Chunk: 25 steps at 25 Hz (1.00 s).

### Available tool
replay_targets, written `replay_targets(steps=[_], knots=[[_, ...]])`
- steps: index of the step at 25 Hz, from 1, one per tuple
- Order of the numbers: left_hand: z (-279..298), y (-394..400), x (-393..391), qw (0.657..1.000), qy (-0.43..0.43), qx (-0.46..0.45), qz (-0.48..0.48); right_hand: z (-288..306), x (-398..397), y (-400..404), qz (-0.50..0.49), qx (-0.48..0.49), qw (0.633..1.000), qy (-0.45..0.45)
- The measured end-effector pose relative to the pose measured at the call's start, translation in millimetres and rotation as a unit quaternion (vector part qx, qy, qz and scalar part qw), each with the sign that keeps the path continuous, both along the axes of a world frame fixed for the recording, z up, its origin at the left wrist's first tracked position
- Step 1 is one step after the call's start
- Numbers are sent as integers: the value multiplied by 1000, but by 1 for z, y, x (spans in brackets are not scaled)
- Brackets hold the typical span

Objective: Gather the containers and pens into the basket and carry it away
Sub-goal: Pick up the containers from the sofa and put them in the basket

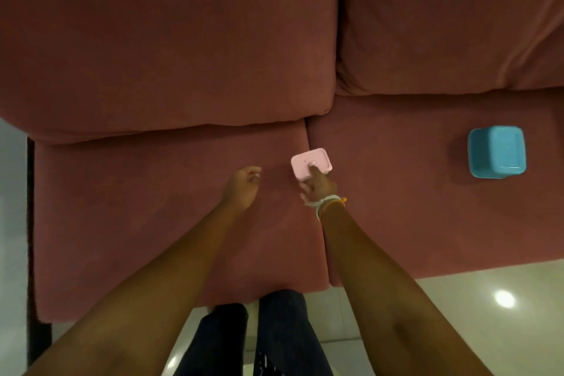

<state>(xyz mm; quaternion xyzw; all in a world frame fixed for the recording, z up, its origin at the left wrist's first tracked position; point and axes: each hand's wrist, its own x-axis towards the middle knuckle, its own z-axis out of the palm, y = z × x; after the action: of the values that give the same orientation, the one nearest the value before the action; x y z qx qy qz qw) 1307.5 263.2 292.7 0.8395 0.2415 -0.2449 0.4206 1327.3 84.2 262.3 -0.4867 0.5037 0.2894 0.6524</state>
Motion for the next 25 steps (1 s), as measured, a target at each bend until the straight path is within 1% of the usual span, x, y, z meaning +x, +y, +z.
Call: replay_targets(steps=[2,5,7,8,10,13,15,17,20,23,25], knots=[[23,-8,2,999,26,-26,10,20,-16,2,50,-13,999,-15],[58,-12,-4,988,118,-101,23,52,-40,19,106,-14,994,-30],[71,-8,-14,973,161,-160,32,69,-54,32,125,-4,991,-49],[77,-4,-20,969,167,-178,35,75,-60,37,122,-5,990,-63],[81,5,-29,965,161,-205,40,84,-68,42,114,-3,990,-78],[85,8,-25,967,127,-218,42,101,-69,35,98,15,993,-62],[89,-2,-17,972,93,-213,44,108,-67,17,75,-6,995,-61],[91,-14,-8,972,85,-213,44,107,-68,-4,46,-45,996,-59],[96,-53,8,971,89,-221,28,107,-61,-51,-16,-73,996,-57],[92,-104,24,969,96,-226,23,95,-47,-105,-29,-82,995,-56],[85,-138,31,968,106,-224,43,85,-35,-143,-36,-94,994,-53]])
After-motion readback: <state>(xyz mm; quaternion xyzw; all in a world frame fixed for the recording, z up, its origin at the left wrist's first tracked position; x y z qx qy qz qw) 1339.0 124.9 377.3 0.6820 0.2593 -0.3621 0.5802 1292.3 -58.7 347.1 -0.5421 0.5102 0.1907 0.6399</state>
